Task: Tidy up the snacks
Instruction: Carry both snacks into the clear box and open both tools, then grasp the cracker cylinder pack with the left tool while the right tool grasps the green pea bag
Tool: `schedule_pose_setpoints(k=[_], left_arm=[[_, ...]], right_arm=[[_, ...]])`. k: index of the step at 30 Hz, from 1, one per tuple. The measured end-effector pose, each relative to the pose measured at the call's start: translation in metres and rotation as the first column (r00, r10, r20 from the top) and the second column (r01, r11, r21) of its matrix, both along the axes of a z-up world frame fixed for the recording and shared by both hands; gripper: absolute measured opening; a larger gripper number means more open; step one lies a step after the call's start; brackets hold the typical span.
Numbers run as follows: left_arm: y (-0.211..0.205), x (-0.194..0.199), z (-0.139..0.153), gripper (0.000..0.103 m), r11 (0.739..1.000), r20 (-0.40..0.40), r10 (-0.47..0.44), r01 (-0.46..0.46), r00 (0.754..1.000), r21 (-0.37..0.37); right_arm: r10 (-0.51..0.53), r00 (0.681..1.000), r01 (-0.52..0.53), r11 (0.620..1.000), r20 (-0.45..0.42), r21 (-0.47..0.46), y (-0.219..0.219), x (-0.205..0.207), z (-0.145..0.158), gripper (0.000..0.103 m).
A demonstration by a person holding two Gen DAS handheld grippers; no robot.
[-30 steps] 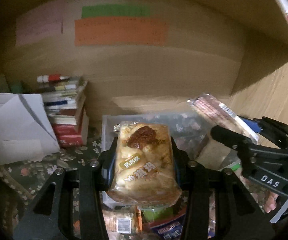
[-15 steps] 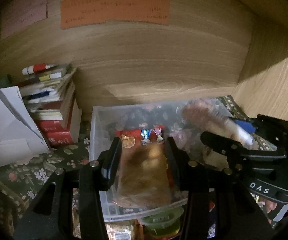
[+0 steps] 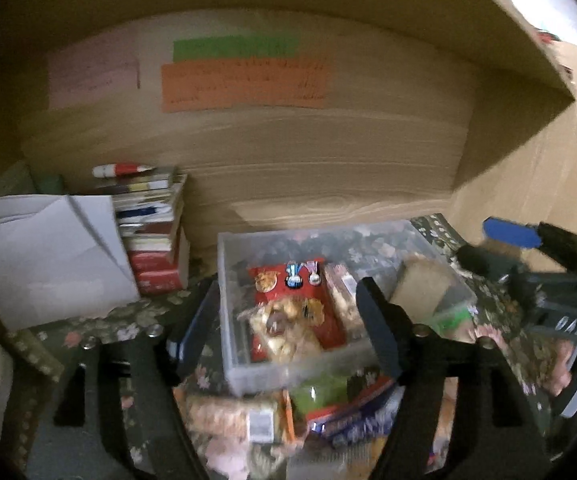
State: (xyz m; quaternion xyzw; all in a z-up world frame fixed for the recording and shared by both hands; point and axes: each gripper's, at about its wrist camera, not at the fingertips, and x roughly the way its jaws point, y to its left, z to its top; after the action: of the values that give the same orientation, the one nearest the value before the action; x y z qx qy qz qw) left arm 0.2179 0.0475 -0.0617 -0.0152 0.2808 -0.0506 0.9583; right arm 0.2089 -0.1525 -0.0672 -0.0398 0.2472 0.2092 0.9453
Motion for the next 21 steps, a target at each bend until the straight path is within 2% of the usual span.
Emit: schedule_pose_setpoints(k=[5,11,16,21], left_arm=[[0.003,-0.039,-0.005,0.082,1.000,-0.011,0.003,-0.003,1.000,0.010],[-0.001,-0.084,-0.027,0.094,1.000,-0.045,0.004,-0.004,0.999,0.011],[-0.008,-0.110,-0.056,0.094,0.999,-0.112,0.032,-0.031,0.993,0.006],[-0.006,-0.133,-0.080,0.095,0.999,-0.187,0.045,-0.048,0.981,-0.013]], right_arm=[[-0.010,1.000,0.009,0.999,0.023,0.033,-0.012,-0.038,-0.002,0.075],[-0.030,0.999,0.030,0.999,0.019,0.014,-0.019,-0.075,-0.023,0.078],[-0.027,0.998,0.028,1.000,-0.052,0.015,-0.018,-0.094,-0.057,0.079],[-0.009,0.994,0.006,1.000,-0.106,-0.028,-0.010,-0.103,-0.083,0.079]])
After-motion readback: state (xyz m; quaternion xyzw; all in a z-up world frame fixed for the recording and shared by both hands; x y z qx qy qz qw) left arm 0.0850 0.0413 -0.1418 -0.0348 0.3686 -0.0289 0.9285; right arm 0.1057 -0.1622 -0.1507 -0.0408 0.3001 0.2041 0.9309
